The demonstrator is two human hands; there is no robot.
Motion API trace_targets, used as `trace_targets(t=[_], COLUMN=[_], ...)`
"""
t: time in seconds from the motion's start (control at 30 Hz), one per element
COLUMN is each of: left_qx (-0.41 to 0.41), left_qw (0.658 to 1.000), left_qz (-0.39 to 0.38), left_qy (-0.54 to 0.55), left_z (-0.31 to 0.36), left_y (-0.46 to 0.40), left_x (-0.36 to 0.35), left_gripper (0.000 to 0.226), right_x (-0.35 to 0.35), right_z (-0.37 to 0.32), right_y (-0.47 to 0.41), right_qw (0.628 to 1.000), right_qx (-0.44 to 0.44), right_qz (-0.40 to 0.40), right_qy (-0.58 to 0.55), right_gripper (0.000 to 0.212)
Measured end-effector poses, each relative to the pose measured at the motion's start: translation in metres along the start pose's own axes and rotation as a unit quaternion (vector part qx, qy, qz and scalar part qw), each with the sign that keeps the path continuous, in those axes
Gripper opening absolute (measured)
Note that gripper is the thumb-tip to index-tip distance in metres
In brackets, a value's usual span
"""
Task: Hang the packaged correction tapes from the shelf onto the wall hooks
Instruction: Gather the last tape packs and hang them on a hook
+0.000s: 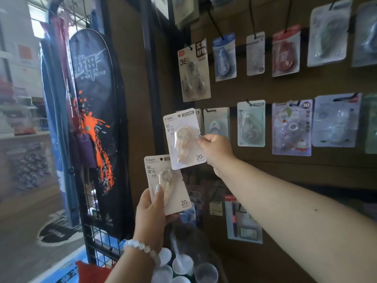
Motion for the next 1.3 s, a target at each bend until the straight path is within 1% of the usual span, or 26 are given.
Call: trace_targets(t=[0.23, 0.33, 0.43, 0.6, 0.8, 1.0, 1.13, 1.2, 1.3], left_qx=[-0.013, -0.018, -0.021, -0.017, -0.017, -0.020, -0.019, -0.017, -0.015], left_qw=[1.000, 1.000, 1.000, 1.000, 1.000, 1.000, 1.000, 1.000, 1.000], left_qz=[0.003, 0.006, 0.006, 0.001, 0.001, 0.009, 0.006, 0.001, -0.003], left_qy=[-0.002, -0.005, -0.005, -0.002, 0.001, 0.002, -0.007, -0.010, -0.014], left_z=[0.001, 0.000, -0.001, -0.004, -0.005, -0.009, -0.009, -0.008, -0.005], left_y=[-0.013, -0.020, -0.026, -0.031, -0.036, -0.043, -0.046, -0.048, -0.050], left_x=[0.016, 0.020, 0.022, 0.021, 0.021, 0.026, 0.025, 0.023, 0.021], left_gripper=[0.024, 0.024, 0.024, 0.025, 0.026, 0.026, 0.025, 0.026, 0.030], right_x=[-0.017, -0.020, -0.024, -0.029, -0.025, -0.026, -0.028, -0.030, -0.028], right_z=[-0.004, -0.003, -0.003, -0.001, 0.011, 0.018, 0.027, 0.029, 0.022], right_y=[-0.031, -0.040, -0.047, -0.053, -0.062, -0.080, -0.091, -0.094, -0.078], right_qw=[0.998, 0.998, 0.998, 0.996, 0.987, 0.972, 0.962, 0.957, 0.964], right_qx=[-0.006, -0.014, -0.013, -0.014, -0.056, -0.130, -0.123, -0.086, -0.017], right_qz=[0.014, 0.025, 0.033, 0.050, 0.096, 0.112, 0.108, 0.102, 0.114], right_qy=[0.055, 0.058, 0.057, 0.068, 0.118, 0.158, 0.218, 0.258, 0.240], right_gripper=[0.036, 0.032, 0.034, 0.026, 0.027, 0.028, 0.033, 0.036, 0.031])
Point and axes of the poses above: each hand's wrist, its own y-axis away from the middle knuckle, its own x-axis out of the back of the hand, z = x × y, the point moved 10 cm from there along -y, towards the middle knuckle, and after that the axes turned 2 degrees about y, right-handed, at the moved point
